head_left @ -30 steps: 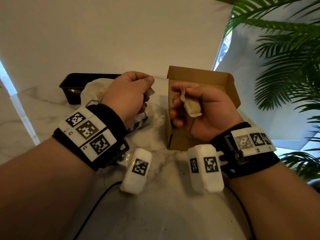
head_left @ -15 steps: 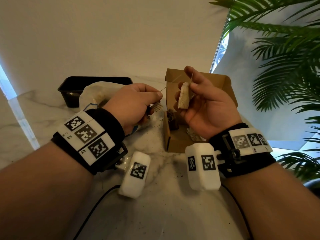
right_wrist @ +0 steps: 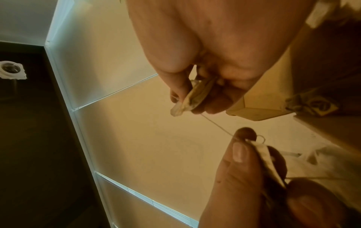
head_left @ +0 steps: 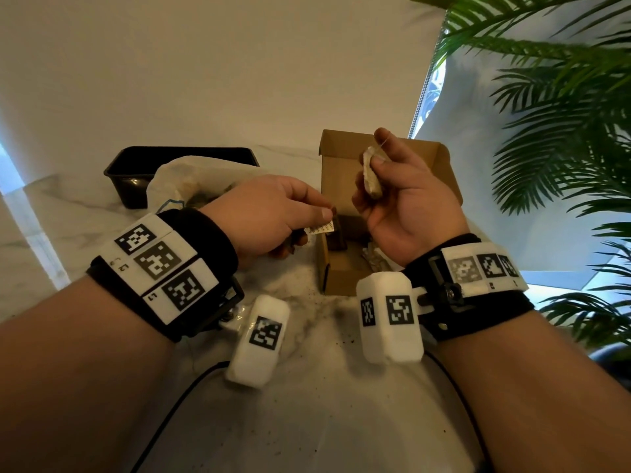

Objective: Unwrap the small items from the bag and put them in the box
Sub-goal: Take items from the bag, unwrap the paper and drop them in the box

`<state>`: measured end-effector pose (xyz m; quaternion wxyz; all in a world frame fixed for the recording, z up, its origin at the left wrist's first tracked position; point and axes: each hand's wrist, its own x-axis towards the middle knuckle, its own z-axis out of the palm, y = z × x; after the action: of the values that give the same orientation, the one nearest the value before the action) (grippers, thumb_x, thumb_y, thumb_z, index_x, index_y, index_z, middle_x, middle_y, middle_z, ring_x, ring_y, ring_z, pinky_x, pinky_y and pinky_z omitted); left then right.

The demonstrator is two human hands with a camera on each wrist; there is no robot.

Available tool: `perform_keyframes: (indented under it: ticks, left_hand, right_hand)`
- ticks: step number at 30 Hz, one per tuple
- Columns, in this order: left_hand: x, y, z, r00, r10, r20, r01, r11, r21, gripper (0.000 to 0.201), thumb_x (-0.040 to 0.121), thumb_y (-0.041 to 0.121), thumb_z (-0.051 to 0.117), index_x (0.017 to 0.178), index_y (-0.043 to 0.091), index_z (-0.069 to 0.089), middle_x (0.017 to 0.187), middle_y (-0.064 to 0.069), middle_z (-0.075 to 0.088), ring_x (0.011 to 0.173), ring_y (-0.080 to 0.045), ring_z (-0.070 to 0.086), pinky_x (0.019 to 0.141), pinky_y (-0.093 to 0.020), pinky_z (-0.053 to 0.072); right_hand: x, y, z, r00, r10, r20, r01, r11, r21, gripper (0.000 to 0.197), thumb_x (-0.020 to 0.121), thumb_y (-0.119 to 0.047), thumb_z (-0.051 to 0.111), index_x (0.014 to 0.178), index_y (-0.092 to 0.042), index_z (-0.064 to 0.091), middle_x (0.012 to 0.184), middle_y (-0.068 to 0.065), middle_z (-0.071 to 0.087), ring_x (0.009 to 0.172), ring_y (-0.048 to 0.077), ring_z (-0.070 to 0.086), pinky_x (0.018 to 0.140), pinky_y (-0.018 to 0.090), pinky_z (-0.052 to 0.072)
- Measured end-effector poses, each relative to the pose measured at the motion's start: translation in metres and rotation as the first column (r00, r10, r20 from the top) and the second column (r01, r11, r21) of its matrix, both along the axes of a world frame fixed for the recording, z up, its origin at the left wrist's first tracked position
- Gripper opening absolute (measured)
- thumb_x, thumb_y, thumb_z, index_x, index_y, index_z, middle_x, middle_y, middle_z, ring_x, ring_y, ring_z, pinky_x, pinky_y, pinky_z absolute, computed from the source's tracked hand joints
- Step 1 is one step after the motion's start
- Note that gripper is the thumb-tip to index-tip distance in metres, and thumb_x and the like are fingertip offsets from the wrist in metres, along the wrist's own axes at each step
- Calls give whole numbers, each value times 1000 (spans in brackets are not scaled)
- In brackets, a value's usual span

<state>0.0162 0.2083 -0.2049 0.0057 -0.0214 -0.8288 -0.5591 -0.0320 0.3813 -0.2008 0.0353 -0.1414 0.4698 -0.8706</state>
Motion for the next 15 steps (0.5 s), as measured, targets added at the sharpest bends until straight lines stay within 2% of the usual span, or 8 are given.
perform_keyframes:
  ticks: [3, 7, 9, 11, 15]
  left_hand:
    - [1, 0, -1, 999, -39, 17, 39, 999, 2, 6, 93, 22, 72, 98, 23, 75, 54, 11, 63, 45, -2, 53, 45, -23, 43]
    - [2, 1, 1, 997, -80, -14, 80, 996, 39, 6, 89, 21, 74, 95, 23, 76, 63, 7, 65, 55, -7, 55, 48, -25, 45]
    - [3, 2, 3, 995, -99, -32, 102, 987, 121, 7, 90, 17, 73, 95, 21, 76, 69, 3, 66, 58, -10, 55, 46, -24, 43]
    - [4, 4, 4, 994, -91, -55, 100, 972, 212, 7, 90, 15, 72, 95, 20, 74, 76, -1, 68, 60, -12, 56, 45, -23, 42]
    - [1, 6, 3, 995, 39, -87, -9, 948, 319, 4, 89, 18, 74, 92, 20, 72, 78, 2, 72, 63, -13, 59, 49, -27, 40]
  right_hand:
    - [-2, 0, -1, 994, -105, 31, 103, 993, 53, 27, 96, -4, 58, 109, -24, 70, 93, 2, 70, 74, 15, 64, 60, 28, 51]
    - [-3, -1, -3, 984, -175, 36, 168, 975, 148, 24, 94, -5, 62, 108, -22, 72, 99, 4, 73, 77, 17, 70, 57, 30, 54]
    - [-2, 1, -5, 985, -172, 24, 164, 966, 200, 23, 91, -4, 65, 105, -21, 73, 96, 6, 76, 78, 20, 74, 61, 35, 59]
    - [-2, 1, -7, 989, -151, -2, 146, 953, 264, 22, 89, -4, 69, 103, -20, 75, 95, 7, 77, 83, 23, 76, 70, 42, 61]
    - [2, -5, -8, 999, -25, -48, 38, 950, 311, 19, 88, -3, 69, 101, -16, 74, 94, 10, 77, 83, 23, 74, 72, 39, 58]
